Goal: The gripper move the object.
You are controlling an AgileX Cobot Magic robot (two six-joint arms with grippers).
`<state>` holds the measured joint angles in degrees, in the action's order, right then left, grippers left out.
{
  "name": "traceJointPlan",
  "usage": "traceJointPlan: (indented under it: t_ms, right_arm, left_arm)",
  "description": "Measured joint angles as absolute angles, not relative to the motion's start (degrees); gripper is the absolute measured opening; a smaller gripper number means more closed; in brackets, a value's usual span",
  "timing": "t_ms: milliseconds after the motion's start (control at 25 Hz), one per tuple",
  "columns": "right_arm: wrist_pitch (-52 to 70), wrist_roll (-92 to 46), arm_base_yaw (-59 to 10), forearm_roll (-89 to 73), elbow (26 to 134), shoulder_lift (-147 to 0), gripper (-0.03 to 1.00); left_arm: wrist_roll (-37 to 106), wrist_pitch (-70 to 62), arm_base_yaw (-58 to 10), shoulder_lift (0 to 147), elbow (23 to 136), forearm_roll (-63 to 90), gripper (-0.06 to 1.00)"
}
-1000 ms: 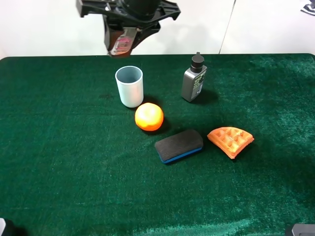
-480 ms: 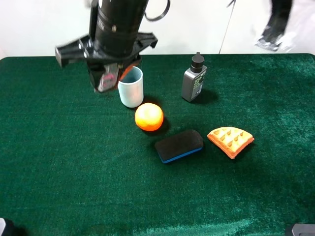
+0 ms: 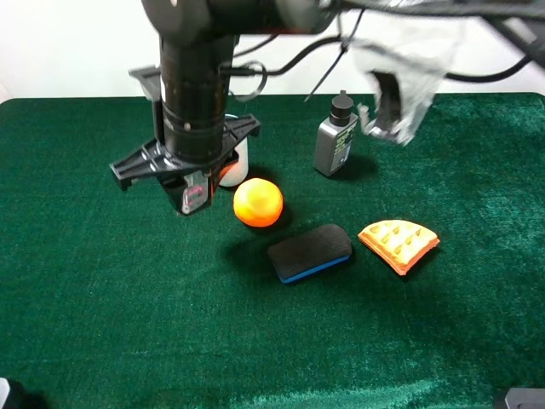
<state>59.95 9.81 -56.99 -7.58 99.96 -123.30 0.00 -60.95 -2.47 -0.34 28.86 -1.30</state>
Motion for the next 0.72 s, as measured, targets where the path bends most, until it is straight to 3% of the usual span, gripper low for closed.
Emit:
traceJointPlan:
  t_ms: [720]
  right_arm:
    - [53.7,9.2,-57.0,-4.1,100.0,-132.0,0.34]
  left_arm:
    - [0.0,-60.9,-2.5,-0.3,28.9,-1.3,0.99]
